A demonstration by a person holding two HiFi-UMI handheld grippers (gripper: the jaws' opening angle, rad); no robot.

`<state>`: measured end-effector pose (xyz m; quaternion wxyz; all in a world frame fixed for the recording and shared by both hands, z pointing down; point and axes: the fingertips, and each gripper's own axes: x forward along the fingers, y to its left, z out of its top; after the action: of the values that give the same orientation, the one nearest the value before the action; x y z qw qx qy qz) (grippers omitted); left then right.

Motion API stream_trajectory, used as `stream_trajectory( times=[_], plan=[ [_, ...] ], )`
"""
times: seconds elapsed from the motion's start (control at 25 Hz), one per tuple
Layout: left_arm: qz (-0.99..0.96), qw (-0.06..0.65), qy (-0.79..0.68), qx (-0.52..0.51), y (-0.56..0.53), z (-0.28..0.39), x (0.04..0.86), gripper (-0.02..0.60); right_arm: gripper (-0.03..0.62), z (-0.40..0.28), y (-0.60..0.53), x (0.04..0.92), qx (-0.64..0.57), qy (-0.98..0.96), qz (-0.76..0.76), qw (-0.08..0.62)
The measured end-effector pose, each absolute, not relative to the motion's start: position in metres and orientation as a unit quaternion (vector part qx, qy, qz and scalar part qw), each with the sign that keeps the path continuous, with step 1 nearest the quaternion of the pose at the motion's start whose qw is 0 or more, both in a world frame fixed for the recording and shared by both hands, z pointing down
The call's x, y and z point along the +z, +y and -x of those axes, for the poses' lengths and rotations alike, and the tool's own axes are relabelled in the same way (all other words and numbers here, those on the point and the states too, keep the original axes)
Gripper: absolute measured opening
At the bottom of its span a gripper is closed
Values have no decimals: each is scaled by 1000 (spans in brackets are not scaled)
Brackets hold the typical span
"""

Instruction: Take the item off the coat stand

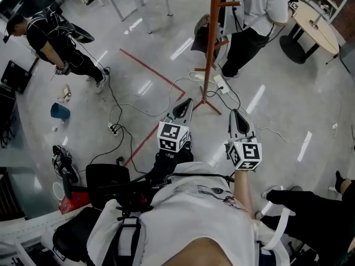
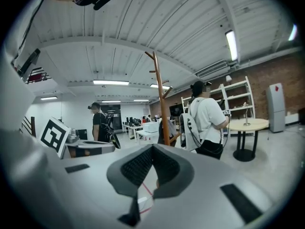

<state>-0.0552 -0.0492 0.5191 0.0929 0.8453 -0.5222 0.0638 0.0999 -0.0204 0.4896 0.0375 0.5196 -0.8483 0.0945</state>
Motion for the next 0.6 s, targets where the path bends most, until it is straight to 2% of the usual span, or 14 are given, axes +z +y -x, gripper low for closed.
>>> stream_trajectory(
  times=[0.6],
  plan=[
    [-874, 89, -472, 76, -181, 97, 509, 3, 3, -58, -147, 474, 86, -823, -560, 39]
  ],
)
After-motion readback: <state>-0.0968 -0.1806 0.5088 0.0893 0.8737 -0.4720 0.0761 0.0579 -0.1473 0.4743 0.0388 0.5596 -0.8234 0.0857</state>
